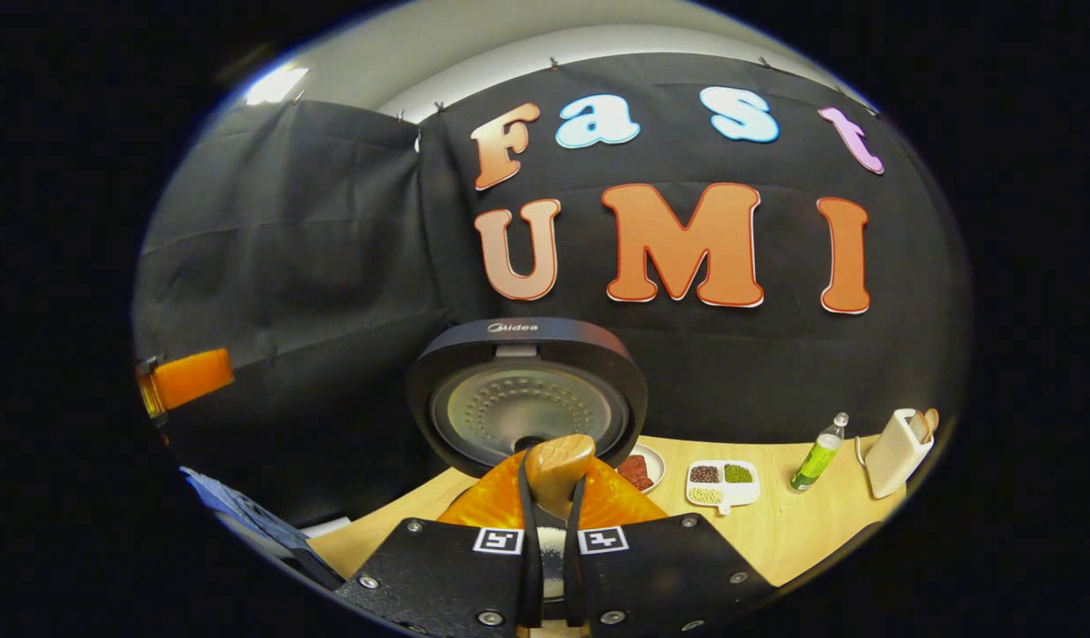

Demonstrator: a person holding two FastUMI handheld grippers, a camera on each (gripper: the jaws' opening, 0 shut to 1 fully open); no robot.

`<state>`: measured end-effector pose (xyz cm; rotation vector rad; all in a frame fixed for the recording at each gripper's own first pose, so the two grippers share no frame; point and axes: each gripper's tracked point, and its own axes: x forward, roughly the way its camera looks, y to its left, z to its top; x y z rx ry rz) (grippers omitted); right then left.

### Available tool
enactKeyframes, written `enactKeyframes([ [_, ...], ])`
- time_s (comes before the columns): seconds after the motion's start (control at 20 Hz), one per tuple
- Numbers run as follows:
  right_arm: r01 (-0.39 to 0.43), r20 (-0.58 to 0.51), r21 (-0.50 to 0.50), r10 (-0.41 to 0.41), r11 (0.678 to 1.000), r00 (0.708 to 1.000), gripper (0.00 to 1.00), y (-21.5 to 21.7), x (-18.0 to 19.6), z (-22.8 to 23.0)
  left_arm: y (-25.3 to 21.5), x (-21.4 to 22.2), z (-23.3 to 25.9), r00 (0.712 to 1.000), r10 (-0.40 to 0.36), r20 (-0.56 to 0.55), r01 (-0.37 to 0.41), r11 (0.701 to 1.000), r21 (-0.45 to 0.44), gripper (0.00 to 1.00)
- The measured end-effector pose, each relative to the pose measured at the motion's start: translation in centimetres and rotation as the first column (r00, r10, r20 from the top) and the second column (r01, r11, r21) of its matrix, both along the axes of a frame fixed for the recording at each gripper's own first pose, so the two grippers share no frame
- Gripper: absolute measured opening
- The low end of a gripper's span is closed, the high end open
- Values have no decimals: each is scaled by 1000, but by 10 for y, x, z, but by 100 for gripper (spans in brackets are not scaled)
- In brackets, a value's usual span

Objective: Close the left gripper, press the button to open the rice cooker; take a wooden spoon from the chopstick holder with the right hand, scoop a spoonful of rice and pour it into the rice cooker, then put the wooden spoon back into the chopstick holder.

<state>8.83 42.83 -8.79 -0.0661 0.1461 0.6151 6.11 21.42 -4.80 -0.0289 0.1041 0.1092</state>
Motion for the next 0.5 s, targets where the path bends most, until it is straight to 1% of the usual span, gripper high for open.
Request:
enactKeyframes([
  [0.1,6,-30,60,-4,998,1000,8,-9,3,11,-5,0,6,1000,0,13,0,1000,-5,97],
  [0.2,22,-48,96,-17,995,999,8,-24,8,21,-12,3,11,1000,0,25,0,1000,-6,97],
  [0.5,94,-76,194,-81,977,994,8,-89,18,54,-35,6,14,1000,-2,28,2,1000,-7,97],
])
